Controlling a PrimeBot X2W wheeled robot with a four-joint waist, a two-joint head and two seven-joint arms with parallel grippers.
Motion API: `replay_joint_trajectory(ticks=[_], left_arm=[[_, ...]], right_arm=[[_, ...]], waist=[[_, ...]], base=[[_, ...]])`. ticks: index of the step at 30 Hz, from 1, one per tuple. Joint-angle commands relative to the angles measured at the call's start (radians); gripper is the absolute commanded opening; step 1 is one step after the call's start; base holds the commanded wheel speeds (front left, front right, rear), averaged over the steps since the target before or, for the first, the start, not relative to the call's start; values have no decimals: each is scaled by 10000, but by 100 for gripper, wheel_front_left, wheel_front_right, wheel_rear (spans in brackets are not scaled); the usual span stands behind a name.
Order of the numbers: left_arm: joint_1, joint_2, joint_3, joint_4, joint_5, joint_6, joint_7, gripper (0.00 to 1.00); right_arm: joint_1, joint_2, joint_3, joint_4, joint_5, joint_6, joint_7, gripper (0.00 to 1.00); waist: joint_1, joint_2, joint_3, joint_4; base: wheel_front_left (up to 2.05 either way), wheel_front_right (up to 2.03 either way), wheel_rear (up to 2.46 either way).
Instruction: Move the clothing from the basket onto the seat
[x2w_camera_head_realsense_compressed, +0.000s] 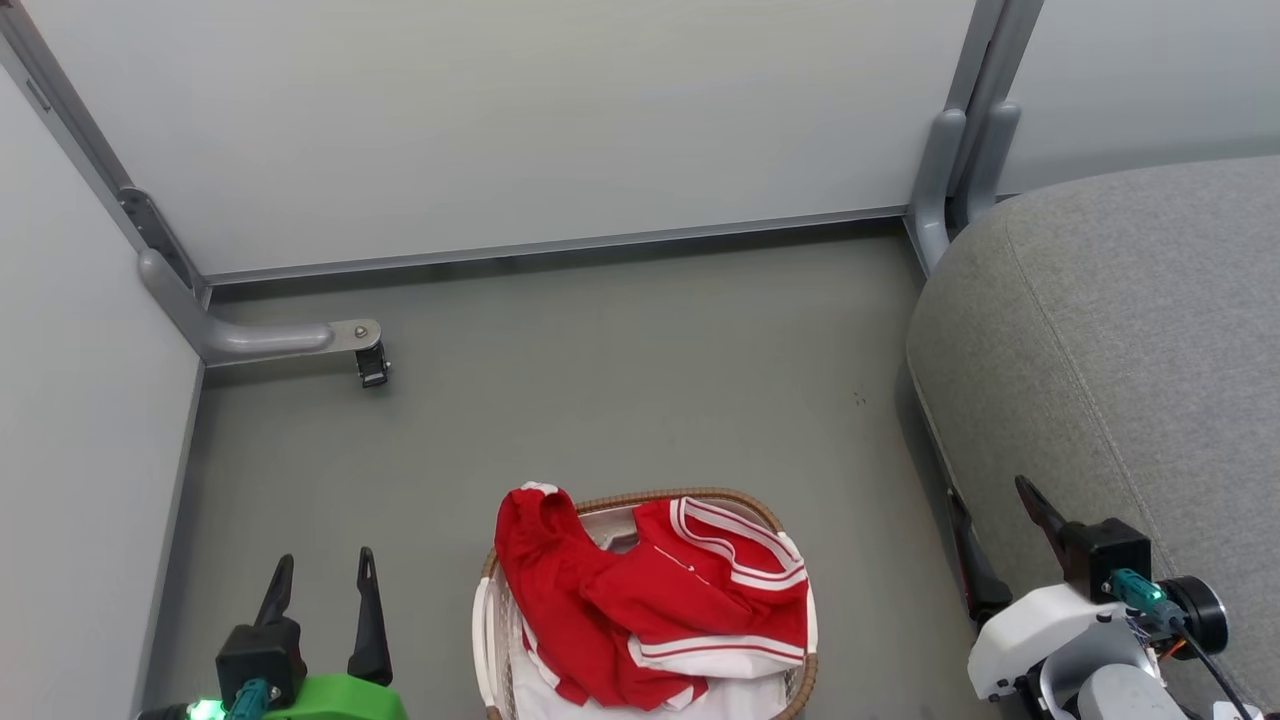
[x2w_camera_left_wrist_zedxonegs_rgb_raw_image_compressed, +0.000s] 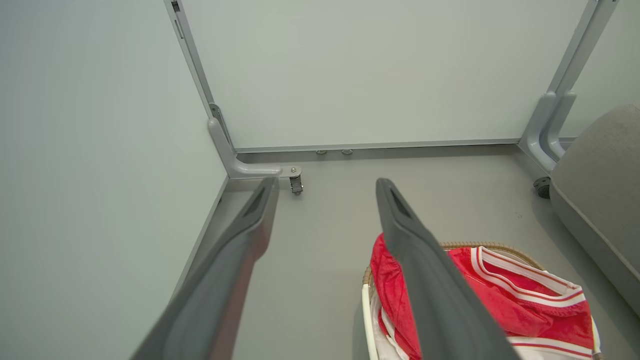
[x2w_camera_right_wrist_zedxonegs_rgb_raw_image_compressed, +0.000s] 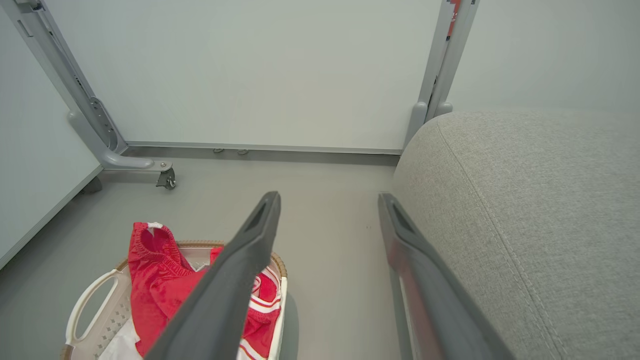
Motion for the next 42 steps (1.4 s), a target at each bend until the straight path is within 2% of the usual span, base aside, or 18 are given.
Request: replay_joint_trajectory(ticks=[1, 11, 22, 31, 42], left_arm=[[196, 19, 75, 70, 206, -31, -103, 100], [168, -55, 114, 263, 497, -155, -155, 100], [-162, -82, -213, 551, -22, -598, -153, 100], [-1154, -79, -957, 974, -681, -851, -151, 100], [-2991, -74, -1388, 1917, -544, -974, -150, 100]], right_arm=[[28, -17, -49, 94, -229, 0, -89, 100], [-122, 51, -31, 190, -570, -1, -166, 100], [-280, -47, 201, 56, -414, -3, -164, 100], [-1061, -132, 482, -364, -328, -3, -164, 100], [-2169, -2, 898, -947, -338, -3, -164, 100]], waist=[[0, -1, 6, -9], [0, -1, 15, -53], [0, -1, 468, -145], [0, -1, 1966, -424], [0, -1, 3910, -850]], base=[[0, 0, 0], [0, 0, 0], [0, 0, 0], [0, 0, 0], [0, 0, 0]])
